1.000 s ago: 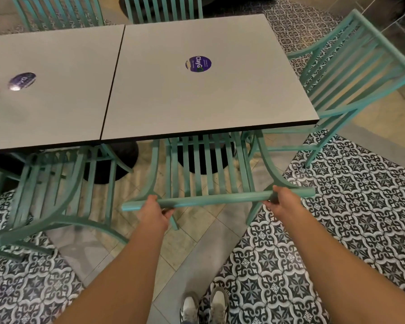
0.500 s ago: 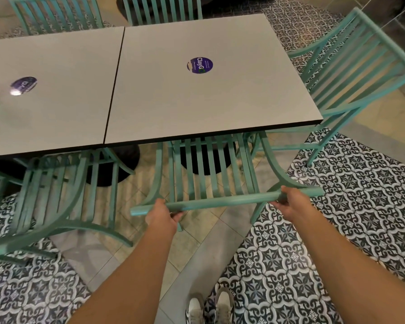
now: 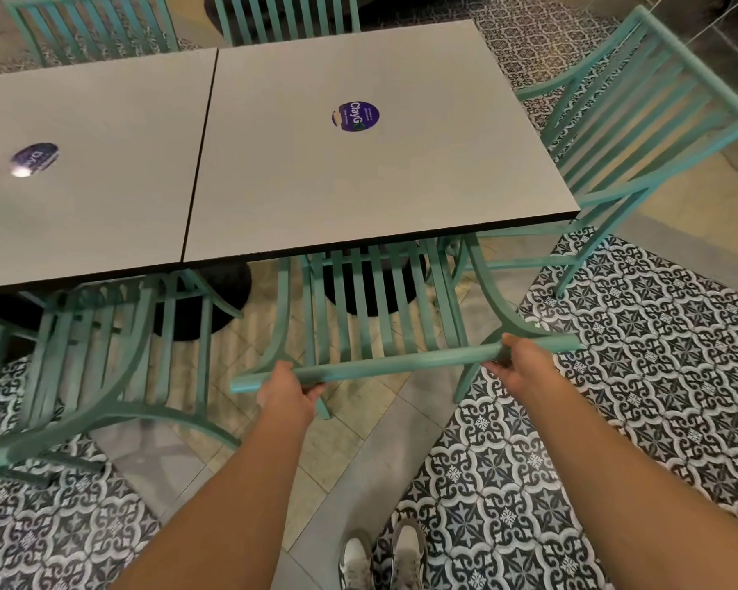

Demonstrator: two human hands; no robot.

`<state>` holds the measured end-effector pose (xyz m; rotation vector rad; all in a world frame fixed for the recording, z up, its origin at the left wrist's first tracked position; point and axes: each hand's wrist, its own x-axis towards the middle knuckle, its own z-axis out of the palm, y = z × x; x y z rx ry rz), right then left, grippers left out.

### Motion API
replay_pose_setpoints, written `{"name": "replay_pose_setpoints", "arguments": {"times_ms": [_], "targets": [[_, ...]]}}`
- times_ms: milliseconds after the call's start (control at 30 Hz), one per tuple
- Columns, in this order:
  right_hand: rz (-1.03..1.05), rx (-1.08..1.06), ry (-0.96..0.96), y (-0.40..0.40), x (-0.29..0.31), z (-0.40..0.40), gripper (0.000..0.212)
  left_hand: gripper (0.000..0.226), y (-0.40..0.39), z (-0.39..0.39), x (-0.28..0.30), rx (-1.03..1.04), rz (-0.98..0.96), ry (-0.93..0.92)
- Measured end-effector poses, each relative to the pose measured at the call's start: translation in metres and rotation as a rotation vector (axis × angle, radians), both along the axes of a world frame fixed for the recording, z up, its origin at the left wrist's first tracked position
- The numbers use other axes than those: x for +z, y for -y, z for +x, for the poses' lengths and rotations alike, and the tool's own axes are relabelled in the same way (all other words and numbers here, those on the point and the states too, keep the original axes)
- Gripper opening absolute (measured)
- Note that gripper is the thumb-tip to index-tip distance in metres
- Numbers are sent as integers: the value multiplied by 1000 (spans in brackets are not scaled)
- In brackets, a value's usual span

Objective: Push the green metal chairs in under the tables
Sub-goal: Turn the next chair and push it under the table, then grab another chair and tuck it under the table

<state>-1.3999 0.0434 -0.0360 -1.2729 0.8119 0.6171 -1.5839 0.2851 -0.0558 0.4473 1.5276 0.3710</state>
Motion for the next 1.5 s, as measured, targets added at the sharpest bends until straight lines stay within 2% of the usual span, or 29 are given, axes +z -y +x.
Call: {"name": "replay_pose_setpoints", "arguments": {"times_ms": [633,700,767,833,900,1000,1100,1200,1300,1433,1500], "targets": [[27,-25,-23,-2,-8,1,41,40,1,-4,12,7,-25,53],[2,7,-29,0,-10,2,35,38,3,-11,12,-163,-4,21],[-40,58,-23,4,-12,1,33,48,2,-21,18,-450,7,-85],[-114,76,8,10,-15,1,42,60,-2,-26,32,-784,-31,-201],[-187,48,65,18,-12,0,54,58,-9,-21,56,-1103,-21,-307],[-391,84,194,34,7,-1,63,43,-14,9,85,-1390,222,-425],[-592,265,387,59,29,5,68,33,-3,57,105,-1639,655,-478],[-796,488,619,91,53,16,62,38,30,102,117,-1903,1016,-474],[-960,634,769,126,78,38,57,42,76,139,126,-2039,1242,-448],[-1064,790,837,181,86,85,55,45,143,198,127,-2154,1474,-392],[-1103,840,881,205,82,115,53,42,170,233,125,-2192,1602,-432]]}}
